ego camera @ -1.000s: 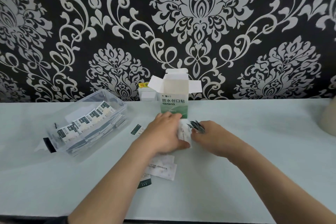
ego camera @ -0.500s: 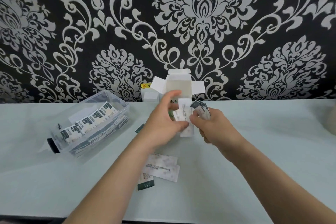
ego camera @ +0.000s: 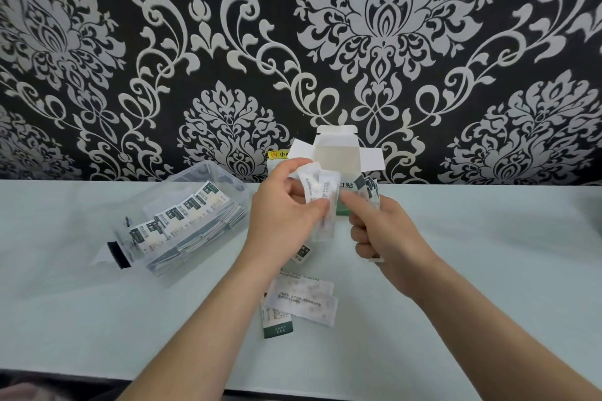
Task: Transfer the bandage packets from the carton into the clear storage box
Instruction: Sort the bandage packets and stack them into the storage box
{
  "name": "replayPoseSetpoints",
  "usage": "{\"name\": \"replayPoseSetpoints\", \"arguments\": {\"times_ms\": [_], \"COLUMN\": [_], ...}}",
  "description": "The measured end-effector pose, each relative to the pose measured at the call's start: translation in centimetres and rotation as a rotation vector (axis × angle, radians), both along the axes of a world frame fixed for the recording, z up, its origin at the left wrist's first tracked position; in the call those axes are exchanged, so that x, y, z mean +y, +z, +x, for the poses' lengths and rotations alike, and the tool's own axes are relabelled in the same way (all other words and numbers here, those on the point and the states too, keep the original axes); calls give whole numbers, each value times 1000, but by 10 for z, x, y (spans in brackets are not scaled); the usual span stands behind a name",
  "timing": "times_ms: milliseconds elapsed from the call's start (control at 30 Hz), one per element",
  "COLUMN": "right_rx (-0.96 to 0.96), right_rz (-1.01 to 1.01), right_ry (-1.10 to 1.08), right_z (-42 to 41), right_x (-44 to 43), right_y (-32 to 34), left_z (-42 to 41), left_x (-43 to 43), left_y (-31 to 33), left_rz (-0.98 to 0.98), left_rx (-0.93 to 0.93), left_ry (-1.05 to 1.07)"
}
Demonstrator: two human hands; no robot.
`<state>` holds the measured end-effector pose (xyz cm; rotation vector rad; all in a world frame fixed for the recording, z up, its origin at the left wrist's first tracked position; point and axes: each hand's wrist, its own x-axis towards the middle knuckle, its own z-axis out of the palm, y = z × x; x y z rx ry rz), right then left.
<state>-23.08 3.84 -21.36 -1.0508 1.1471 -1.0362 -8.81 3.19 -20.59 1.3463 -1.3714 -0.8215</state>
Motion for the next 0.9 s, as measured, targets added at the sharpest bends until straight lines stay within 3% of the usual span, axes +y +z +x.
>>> {"name": "replayPoseSetpoints", "arguments": {"times_ms": [200, 400, 567, 767, 900], "right_rx": [-26, -98, -156, -120, -194], "right_rz": [37, 188, 221, 256, 311], "right_ry": [186, 132, 124, 340, 406], "right_z": [15, 11, 9, 6, 6], "right_x": [6, 2, -1, 1, 4], "right_y": [-1, -5, -7, -5, -3], "left_z": [-15, -14, -3, 15, 20], "left_x": [14, 15, 11, 3, 1], "left_y": [-2, -3, -1, 7, 5], "left_rz": [57, 113, 146, 7, -13], "left_rx": [-2, -33, 76, -63, -194], "left_ry": [-102, -227, -313, -163, -220]}}
